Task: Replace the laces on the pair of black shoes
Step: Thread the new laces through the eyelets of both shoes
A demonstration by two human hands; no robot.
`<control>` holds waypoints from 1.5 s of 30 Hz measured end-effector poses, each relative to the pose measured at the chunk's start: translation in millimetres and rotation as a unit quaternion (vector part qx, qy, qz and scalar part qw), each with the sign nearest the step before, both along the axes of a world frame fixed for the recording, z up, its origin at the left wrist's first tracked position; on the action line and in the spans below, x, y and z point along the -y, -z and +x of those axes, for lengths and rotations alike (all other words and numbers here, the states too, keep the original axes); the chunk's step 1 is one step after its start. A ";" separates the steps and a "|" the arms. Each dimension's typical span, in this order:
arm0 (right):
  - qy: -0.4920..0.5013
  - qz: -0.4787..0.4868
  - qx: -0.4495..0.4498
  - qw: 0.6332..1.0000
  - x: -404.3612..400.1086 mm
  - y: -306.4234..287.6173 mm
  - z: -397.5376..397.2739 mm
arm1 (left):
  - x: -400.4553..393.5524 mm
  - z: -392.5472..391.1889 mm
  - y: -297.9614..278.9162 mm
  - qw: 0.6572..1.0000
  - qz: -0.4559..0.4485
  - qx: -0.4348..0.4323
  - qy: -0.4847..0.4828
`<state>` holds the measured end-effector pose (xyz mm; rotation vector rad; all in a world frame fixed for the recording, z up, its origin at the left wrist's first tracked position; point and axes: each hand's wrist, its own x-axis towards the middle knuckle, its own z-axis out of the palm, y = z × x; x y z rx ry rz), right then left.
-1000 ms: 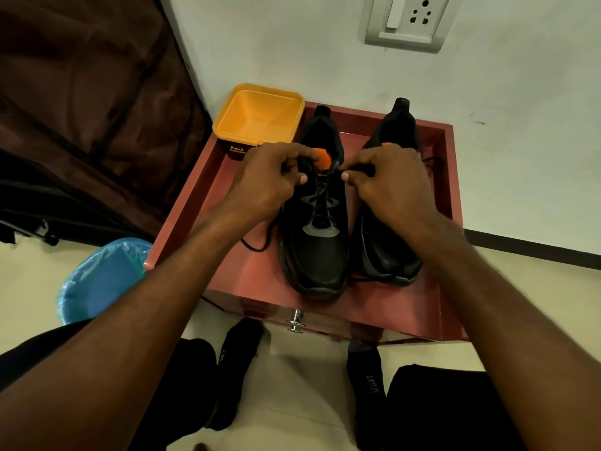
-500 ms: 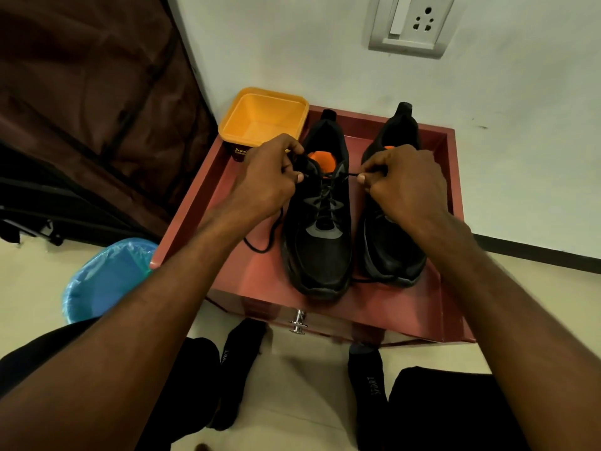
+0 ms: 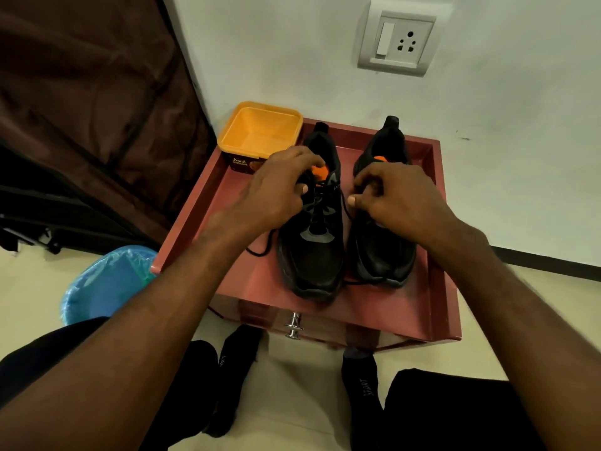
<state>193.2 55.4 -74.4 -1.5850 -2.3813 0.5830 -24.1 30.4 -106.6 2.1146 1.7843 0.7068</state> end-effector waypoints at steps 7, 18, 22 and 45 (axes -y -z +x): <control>0.001 -0.033 0.018 0.999 4.7 -8.7 -3.4 | -0.2 6.5 -0.7 0.995 -0.038 -0.092 0.026; 0.113 0.015 0.024 0.993 -5.1 2.2 37.2 | 8.8 35.1 2.8 0.997 -0.043 -0.014 -0.069; 0.069 -0.023 0.027 0.997 -12.2 15.7 37.9 | 13.9 50.4 8.9 0.992 -0.068 0.014 -0.102; 0.254 0.093 -0.215 0.938 -7.7 1.7 52.9 | 1.8 57.2 15.6 0.989 -0.130 -0.023 -0.069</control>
